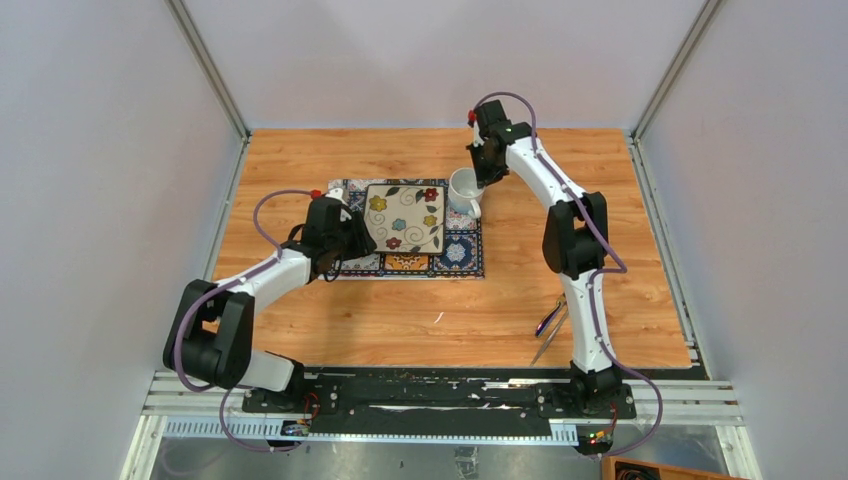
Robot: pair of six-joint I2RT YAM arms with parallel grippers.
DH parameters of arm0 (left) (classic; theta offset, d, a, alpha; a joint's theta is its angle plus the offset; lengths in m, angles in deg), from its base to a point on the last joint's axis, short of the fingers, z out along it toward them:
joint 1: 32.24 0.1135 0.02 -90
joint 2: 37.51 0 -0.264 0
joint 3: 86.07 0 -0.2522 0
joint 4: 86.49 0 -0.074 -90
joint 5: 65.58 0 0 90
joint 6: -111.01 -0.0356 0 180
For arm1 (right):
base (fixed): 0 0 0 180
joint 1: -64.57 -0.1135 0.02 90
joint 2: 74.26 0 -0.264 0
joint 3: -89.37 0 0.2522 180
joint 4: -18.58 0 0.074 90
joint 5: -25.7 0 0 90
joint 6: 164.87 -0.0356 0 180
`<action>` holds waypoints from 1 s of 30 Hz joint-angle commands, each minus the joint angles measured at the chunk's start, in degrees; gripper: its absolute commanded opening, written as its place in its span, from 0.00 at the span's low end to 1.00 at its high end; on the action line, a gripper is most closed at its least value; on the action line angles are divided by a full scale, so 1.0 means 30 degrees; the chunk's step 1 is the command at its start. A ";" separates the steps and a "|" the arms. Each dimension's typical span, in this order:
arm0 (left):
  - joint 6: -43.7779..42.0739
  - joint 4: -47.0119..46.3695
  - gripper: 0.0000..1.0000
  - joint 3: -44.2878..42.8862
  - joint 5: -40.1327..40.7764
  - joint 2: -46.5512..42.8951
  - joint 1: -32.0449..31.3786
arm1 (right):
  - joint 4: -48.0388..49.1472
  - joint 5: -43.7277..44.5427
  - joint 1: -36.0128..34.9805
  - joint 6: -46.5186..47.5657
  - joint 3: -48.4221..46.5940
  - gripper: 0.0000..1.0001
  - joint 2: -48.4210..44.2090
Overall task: Set the dinner table for one person
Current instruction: Place the cup on the napkin.
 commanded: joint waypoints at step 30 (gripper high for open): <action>-0.0187 -0.0698 0.53 -0.0278 -0.0055 0.0504 -0.0187 | 0.0795 -0.0784 0.0489 -0.0152 -0.0450 0.22 0.0592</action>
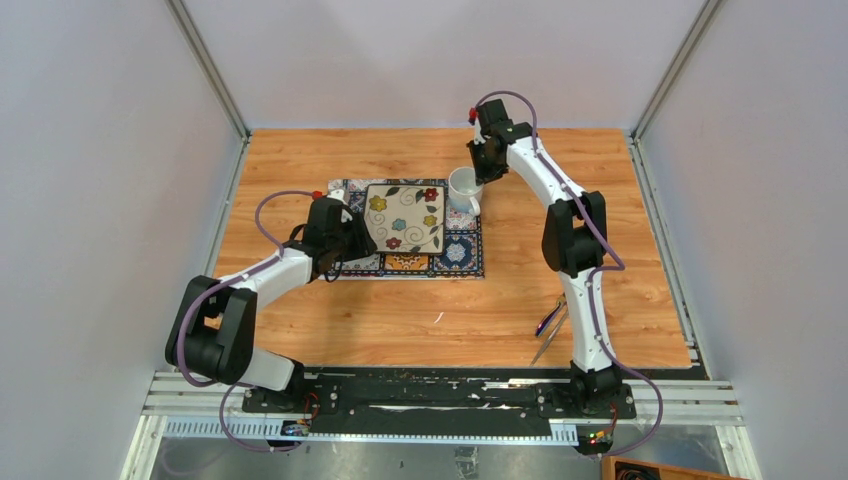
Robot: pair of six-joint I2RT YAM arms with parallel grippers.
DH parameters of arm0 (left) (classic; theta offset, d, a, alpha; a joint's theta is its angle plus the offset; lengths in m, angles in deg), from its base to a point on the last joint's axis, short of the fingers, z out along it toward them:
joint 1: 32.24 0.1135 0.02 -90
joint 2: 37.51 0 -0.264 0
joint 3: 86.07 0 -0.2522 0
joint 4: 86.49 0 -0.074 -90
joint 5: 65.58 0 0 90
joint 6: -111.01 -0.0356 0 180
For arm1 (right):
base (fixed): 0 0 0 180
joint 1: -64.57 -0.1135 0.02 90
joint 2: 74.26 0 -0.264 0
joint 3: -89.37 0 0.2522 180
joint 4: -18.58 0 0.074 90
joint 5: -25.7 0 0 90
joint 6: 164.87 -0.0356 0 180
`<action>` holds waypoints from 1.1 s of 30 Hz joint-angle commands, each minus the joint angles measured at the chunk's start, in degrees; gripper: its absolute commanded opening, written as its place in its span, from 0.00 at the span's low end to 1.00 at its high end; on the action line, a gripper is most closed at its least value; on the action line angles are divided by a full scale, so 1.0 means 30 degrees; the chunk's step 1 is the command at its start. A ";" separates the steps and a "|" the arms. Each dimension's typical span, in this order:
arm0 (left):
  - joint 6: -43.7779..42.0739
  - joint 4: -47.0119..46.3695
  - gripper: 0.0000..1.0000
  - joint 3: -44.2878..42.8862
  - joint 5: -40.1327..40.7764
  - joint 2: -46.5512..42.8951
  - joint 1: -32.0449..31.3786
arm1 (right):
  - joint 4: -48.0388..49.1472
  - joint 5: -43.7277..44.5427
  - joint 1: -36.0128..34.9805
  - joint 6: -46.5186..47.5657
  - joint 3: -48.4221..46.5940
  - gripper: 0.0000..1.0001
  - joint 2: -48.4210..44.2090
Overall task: Set the dinner table for one person
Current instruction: Place the cup on the napkin.
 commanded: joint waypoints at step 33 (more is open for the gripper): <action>-0.1408 0.2503 0.52 -0.5881 0.1411 0.2423 0.0050 | 0.3367 -0.0042 -0.0180 -0.0730 0.8872 0.46 -0.9491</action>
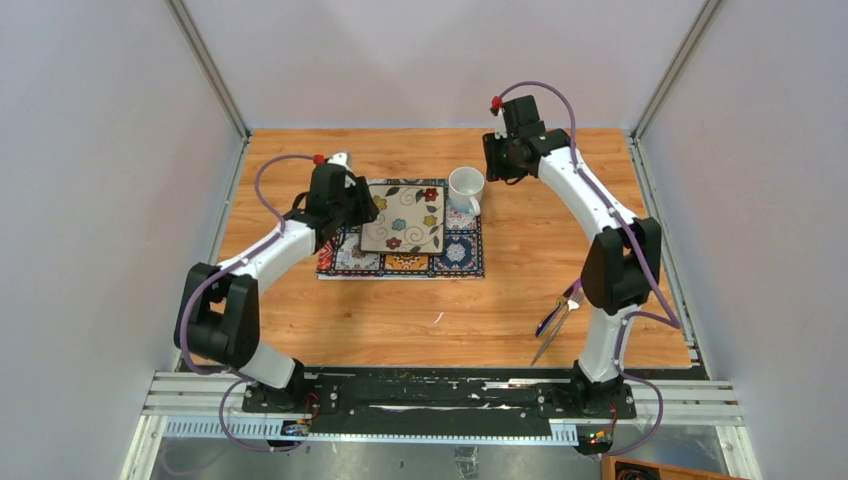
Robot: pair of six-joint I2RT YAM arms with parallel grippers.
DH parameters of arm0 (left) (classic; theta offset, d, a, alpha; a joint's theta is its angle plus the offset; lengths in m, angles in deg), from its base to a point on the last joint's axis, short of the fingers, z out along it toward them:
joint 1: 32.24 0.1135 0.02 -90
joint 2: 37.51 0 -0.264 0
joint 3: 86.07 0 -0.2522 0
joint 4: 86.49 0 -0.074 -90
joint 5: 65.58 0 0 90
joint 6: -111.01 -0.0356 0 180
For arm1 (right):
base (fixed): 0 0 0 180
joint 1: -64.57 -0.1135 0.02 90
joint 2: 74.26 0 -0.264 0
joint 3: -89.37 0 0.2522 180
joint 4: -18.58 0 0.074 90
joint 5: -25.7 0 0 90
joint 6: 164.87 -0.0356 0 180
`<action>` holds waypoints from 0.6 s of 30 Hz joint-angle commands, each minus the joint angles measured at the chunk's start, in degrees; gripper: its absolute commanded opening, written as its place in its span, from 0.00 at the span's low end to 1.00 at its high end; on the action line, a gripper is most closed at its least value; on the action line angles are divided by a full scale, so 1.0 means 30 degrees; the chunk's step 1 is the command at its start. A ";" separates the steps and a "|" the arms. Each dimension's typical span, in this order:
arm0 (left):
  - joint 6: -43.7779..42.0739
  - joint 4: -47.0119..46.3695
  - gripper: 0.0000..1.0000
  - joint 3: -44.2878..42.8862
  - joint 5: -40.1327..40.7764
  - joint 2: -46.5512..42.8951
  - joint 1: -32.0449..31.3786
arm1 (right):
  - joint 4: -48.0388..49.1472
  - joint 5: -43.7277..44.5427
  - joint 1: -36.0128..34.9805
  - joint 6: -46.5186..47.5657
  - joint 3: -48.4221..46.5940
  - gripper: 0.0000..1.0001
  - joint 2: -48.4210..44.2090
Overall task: Set the dinner table for one person
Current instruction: Place the cup on the napkin.
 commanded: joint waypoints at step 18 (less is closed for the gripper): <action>0.3157 -0.4017 0.54 -0.0599 -0.9685 0.4088 0.3766 | 0.3102 -0.1520 -0.3481 -0.0993 0.7744 0.45 -0.5285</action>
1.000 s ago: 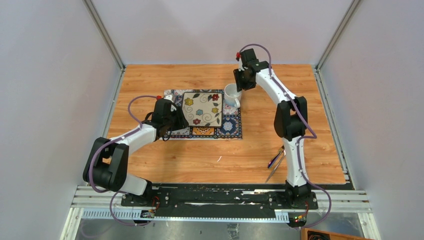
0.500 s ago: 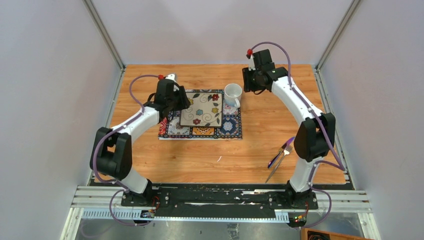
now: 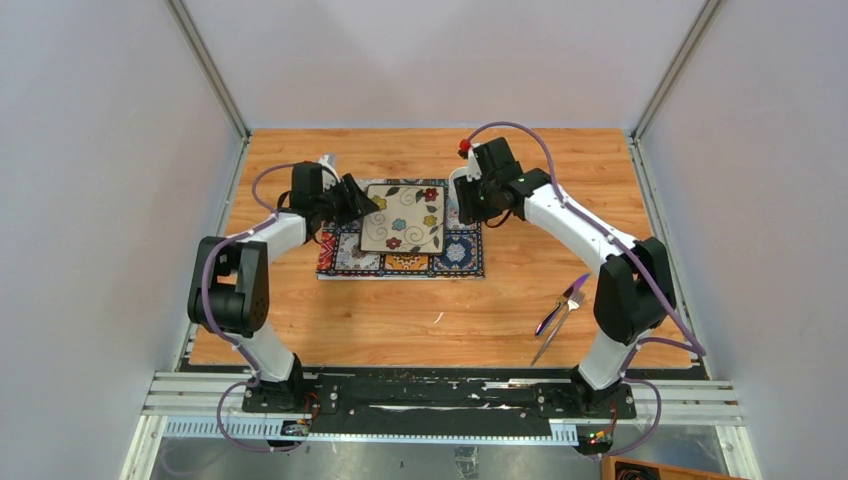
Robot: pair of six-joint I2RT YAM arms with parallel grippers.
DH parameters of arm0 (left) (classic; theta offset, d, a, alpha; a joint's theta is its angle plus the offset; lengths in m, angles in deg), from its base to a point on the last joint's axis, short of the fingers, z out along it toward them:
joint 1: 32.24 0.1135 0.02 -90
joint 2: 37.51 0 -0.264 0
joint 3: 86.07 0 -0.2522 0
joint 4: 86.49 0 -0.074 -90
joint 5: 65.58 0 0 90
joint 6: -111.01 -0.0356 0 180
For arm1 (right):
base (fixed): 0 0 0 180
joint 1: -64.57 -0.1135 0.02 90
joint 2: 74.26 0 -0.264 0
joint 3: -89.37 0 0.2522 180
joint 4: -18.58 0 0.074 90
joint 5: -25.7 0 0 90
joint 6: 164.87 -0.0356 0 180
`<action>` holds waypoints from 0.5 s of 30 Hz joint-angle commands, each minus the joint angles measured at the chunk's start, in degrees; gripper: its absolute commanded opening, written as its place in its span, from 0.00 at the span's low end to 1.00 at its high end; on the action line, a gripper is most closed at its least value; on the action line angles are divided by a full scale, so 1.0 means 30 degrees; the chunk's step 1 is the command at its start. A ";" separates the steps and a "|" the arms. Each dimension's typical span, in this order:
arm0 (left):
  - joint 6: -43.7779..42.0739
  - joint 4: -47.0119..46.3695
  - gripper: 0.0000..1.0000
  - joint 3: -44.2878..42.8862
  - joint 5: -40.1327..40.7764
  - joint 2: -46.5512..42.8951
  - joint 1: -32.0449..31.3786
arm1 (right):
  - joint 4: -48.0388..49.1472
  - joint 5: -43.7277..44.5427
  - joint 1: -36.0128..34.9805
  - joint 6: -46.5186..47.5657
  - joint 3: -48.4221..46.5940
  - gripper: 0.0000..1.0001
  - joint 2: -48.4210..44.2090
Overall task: Set the dinner table for one person
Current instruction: Place the cup on the napkin.
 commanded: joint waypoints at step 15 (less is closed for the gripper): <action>0.1060 -0.2315 0.44 0.0477 -0.3343 0.2971 0.2087 | 0.0381 0.1309 0.0382 0.0465 0.2404 0.45 -0.2557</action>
